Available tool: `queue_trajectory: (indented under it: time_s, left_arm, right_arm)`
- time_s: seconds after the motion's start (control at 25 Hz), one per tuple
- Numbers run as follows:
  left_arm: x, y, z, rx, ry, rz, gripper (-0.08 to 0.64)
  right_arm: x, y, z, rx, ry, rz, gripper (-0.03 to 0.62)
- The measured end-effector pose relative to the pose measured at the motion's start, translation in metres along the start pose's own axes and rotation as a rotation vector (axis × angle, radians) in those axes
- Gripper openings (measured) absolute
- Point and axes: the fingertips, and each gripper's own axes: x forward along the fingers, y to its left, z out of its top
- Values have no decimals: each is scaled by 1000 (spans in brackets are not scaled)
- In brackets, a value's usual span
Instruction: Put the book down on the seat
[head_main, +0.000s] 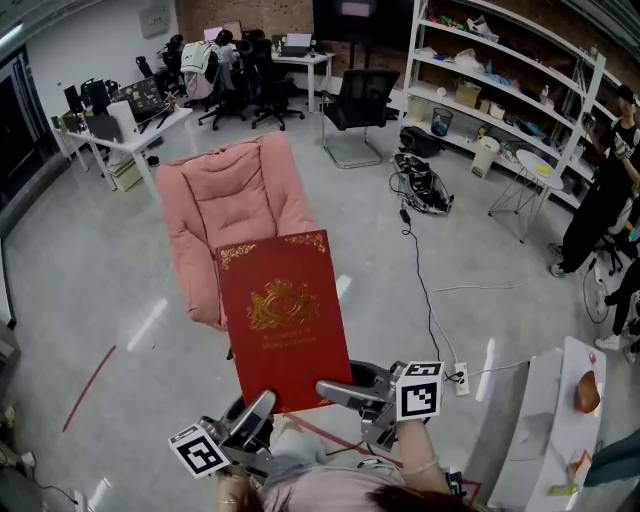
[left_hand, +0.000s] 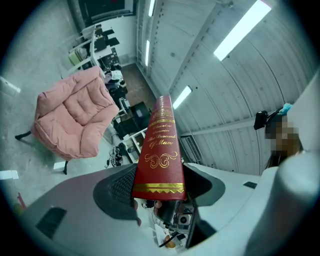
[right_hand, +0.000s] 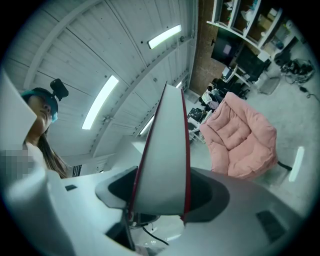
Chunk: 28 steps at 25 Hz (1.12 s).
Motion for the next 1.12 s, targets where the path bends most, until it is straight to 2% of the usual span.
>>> queue_trajectory:
  time_s: [0.36,0.72,1.12]
  left_arm:
    - [10,27,60,-4,7,-18,261]
    - [-7,60,114,8,7,-22,261]
    - [-14,76,121,-3,-4,-6,261]
  right_arm:
    - [56,-15,31,-12,-9,-12,290]
    - [122,-26,34,-21,14,-13,290]
    - [138,-36,27,-6,66,-17,290]
